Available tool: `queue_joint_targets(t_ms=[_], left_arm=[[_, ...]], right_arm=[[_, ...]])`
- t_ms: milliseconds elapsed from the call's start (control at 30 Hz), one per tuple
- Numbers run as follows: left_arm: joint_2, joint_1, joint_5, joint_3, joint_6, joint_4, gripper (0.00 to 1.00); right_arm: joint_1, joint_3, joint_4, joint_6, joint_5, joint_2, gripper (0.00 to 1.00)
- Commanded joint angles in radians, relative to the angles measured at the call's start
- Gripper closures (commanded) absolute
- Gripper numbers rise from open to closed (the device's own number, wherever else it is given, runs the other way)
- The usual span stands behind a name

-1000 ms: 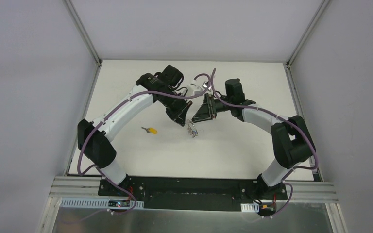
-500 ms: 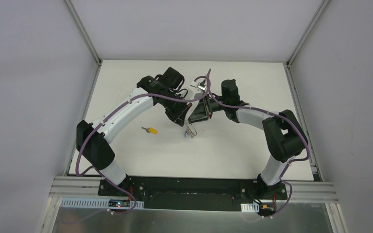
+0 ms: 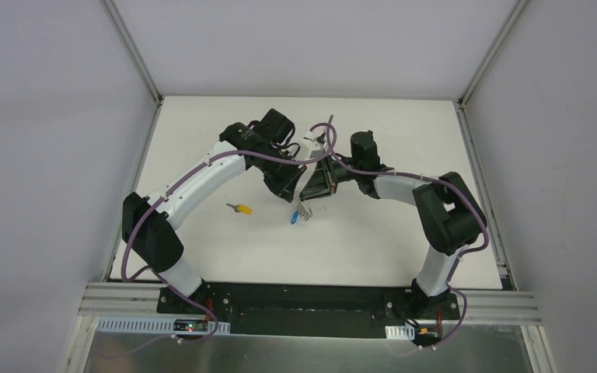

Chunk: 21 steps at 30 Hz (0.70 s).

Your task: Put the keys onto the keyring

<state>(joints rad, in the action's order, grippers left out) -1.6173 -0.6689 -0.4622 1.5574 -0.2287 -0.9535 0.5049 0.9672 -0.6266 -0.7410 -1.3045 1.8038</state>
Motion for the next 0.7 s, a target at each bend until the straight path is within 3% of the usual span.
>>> queue_joint_targets(t_ms=[0, 367, 600, 667], left_arm=[[0.045, -0.011, -0.003, -0.009, -0.019, 0.01, 1.0], [0.038, -0.011, -0.005, -0.002, -0.018, 0.006, 1.0], [0.042, -0.011, -0.015, 0.006, -0.026, 0.002, 1.0], [0.046, -0.011, -0.017, 0.019, -0.04, -0.009, 1.0]], right_arm=[[0.005, 0.002, -0.07, -0.009, -0.033, -0.005, 0.74], [0.005, 0.008, -0.07, -0.014, -0.034, 0.009, 0.83], [0.005, 0.025, -0.071, -0.024, -0.032, 0.009, 0.99], [0.003, 0.036, -0.075, -0.034, -0.031, 0.004, 1.0]])
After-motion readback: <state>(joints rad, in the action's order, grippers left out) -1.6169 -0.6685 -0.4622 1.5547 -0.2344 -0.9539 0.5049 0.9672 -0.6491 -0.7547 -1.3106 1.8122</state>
